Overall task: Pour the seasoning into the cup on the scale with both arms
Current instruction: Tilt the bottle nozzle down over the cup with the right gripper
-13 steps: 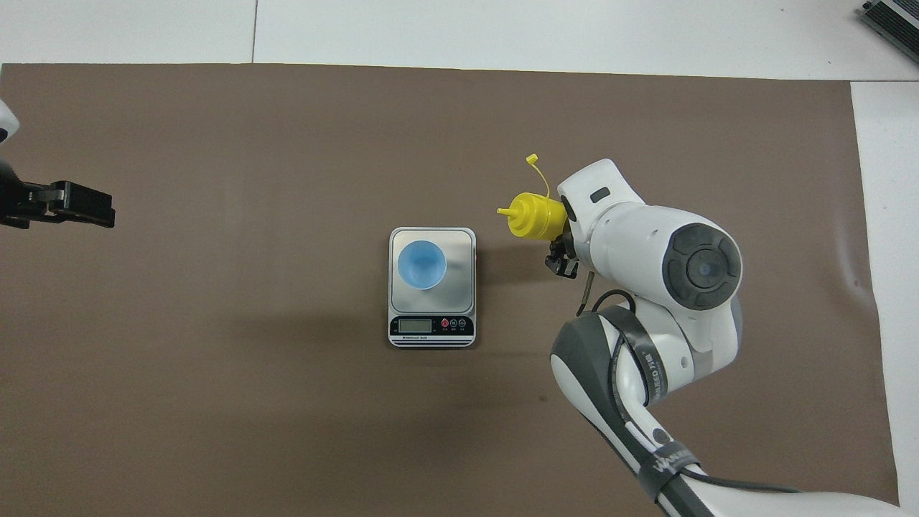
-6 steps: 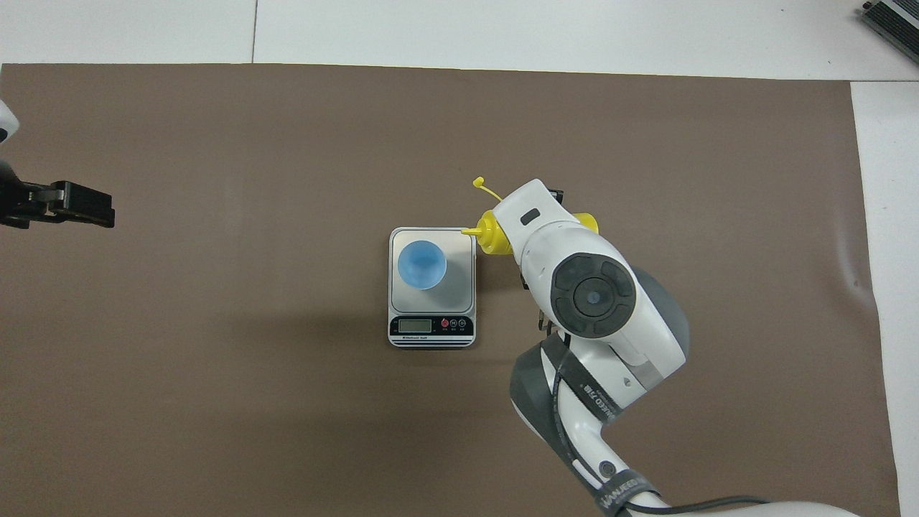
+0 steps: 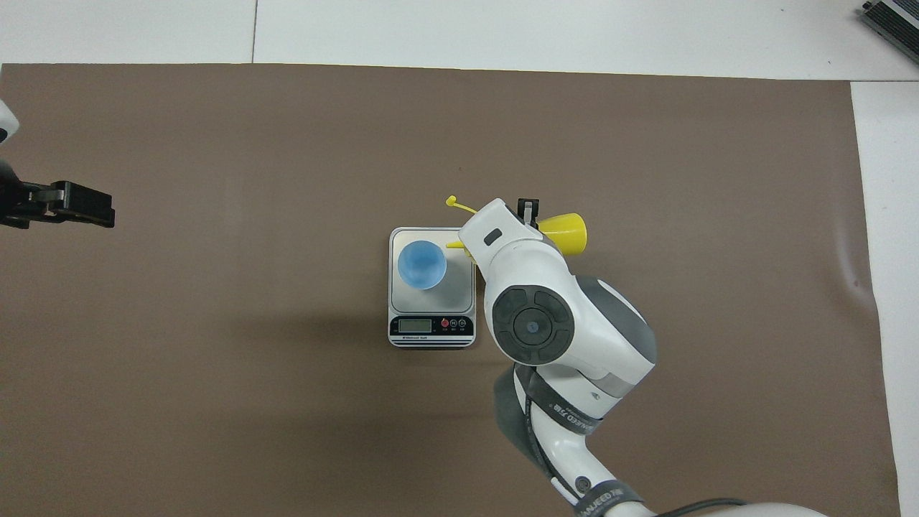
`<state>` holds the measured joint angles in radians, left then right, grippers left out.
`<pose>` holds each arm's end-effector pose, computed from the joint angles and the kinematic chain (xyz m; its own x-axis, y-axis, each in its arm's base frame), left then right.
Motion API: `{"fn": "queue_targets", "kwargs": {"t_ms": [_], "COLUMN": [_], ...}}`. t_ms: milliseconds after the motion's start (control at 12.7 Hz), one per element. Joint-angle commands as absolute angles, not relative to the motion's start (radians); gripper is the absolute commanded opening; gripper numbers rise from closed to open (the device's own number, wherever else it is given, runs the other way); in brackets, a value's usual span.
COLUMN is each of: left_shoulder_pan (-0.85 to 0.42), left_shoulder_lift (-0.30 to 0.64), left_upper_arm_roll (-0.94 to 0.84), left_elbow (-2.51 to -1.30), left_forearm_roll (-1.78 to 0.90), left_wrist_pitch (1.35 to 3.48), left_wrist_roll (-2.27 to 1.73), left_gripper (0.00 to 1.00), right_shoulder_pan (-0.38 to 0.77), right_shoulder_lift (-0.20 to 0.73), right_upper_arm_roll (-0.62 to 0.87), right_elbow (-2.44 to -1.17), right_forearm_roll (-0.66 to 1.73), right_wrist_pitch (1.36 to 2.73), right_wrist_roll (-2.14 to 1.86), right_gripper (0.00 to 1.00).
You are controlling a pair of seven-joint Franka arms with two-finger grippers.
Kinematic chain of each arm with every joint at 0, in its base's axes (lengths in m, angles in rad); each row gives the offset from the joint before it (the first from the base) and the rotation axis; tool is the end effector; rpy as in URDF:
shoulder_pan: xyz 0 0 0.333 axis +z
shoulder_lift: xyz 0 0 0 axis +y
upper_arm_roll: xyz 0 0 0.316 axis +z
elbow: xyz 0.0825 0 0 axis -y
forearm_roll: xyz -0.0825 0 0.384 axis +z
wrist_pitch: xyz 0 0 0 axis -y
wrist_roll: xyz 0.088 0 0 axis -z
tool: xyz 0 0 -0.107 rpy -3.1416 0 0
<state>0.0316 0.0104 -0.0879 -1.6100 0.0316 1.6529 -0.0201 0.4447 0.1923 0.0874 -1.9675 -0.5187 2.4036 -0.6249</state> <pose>0.5641 -0.0284 0.6075 0.9987 -0.0387 0.0331 -0.0377 -0.9988 -0.0300 0.5355 0.3088 0.4012 0.0937 0.9909 -0.0971 0.9062 -0.0445 0.4205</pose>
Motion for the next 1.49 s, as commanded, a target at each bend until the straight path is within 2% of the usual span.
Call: {"fn": "queue_targets", "kwargs": {"t_ms": [0, 157, 1099, 1414], "left_shoulder_pan": [0.038, 0.038, 0.038, 0.038], "left_shoulder_lift": [0.008, 0.008, 0.008, 0.008], "left_upper_arm_roll": [-0.094, -0.094, -0.094, -0.094], "left_elbow": [-1.609, -1.609, -1.609, -1.609], "left_forearm_roll": [0.037, 0.037, 0.037, 0.037], "left_wrist_pitch": [1.640, 1.640, 1.640, 1.640], "left_wrist_roll": [-0.029, -0.029, -0.029, -0.029], "left_gripper": [1.00, 1.00, 1.00, 1.00], "right_shoulder_pan": [0.442, 0.480, 0.568, 0.581], "right_shoulder_lift": [0.198, 0.195, 0.232, 0.239], "right_upper_arm_roll": [0.089, 0.087, 0.092, 0.092], "right_elbow": [-1.944, -1.953, -1.954, -1.959], "right_forearm_roll": [-0.583, -0.694, -1.172, -1.250], "right_wrist_pitch": [2.379, 2.356, 2.304, 2.286], "right_wrist_roll": [-0.601, -0.531, -0.175, -0.126], "right_gripper": [0.16, 0.09, 0.04, 0.04]}}
